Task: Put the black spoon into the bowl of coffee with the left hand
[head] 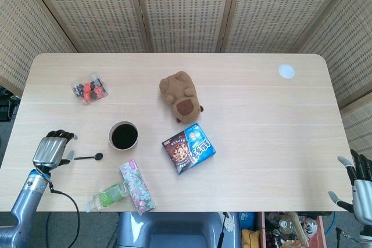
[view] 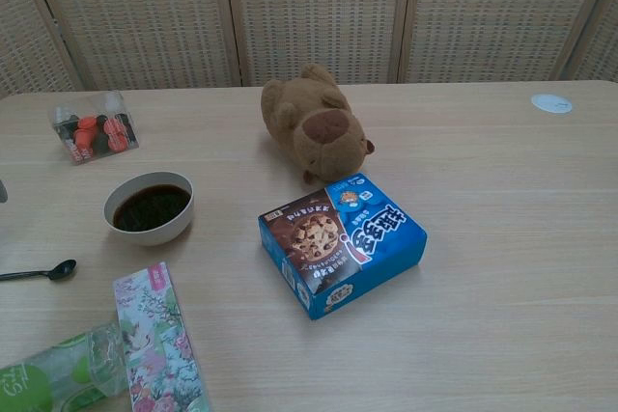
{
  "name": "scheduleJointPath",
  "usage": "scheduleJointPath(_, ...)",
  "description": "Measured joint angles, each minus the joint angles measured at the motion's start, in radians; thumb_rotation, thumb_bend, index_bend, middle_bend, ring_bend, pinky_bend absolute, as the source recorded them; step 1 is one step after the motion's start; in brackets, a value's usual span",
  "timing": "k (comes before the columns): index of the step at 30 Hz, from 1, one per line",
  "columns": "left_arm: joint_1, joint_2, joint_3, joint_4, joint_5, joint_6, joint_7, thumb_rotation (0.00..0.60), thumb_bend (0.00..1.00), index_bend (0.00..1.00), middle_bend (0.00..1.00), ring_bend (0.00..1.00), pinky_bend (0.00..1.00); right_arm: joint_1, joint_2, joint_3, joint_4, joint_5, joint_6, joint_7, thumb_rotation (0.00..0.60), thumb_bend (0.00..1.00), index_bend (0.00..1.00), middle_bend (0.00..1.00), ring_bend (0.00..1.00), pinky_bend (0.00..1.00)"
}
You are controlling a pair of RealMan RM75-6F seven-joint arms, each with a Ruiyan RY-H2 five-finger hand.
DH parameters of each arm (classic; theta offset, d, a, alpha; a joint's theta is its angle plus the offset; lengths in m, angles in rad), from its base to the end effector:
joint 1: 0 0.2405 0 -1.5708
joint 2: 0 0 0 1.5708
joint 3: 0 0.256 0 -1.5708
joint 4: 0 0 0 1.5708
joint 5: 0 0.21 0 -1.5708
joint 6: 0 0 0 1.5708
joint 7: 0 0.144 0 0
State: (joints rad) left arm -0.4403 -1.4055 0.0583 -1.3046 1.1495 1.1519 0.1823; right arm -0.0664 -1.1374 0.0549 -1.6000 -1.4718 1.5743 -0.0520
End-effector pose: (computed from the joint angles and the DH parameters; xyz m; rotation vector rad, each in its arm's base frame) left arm -0.3302 0.2723 0.0547 -1.6070 -0.9645 -0.5791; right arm -0.3339 -0.1327 0.1684 1.2397 -0.8977 0.7948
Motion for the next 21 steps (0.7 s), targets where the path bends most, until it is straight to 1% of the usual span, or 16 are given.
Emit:
scheduleJointPath(1, 0.003, -0.005, -0.002, 0.007, 0.003, 0.001, -0.002, 0.600, 0.42, 0.39, 0.03, 0.00, 0.00, 0.000, 0.000, 0.000, 0.000, 0.000, 0.000, -0.001, 0.600, 0.26, 0.21, 0.12, 0.00, 0.14)
scheduleJointPath(4, 0.014, -0.025, -0.009, 0.031, 0.010, -0.009, -0.006, 0.600, 0.42, 0.39, 0.01, 0.00, 0.00, -0.001, 0.000, 0.000, 0.000, 0.001, 0.001, 0.000, 0.600, 0.26, 0.21, 0.12, 0.00, 0.14)
scheduleJointPath(10, 0.024, -0.061, -0.019, 0.074, 0.007, -0.049, 0.006, 0.600, 0.39, 0.42, 0.01, 0.00, 0.00, -0.003, -0.001, -0.001, 0.002, 0.002, 0.001, 0.001, 0.600, 0.26, 0.21, 0.12, 0.00, 0.14)
scheduleJointPath(14, 0.031, -0.082, -0.019, 0.102, 0.009, -0.068, 0.029, 0.600, 0.39, 0.43, 0.00, 0.00, 0.00, -0.005, -0.001, 0.000, 0.003, 0.005, 0.002, 0.002, 0.600, 0.26, 0.21, 0.12, 0.00, 0.14)
scheduleJointPath(21, 0.039, -0.108, -0.027, 0.134, 0.009, -0.085, 0.030, 0.600, 0.39, 0.43, 0.00, 0.00, 0.00, -0.005, -0.002, -0.001, 0.003, 0.006, 0.001, 0.002, 0.600, 0.26, 0.21, 0.12, 0.00, 0.14)
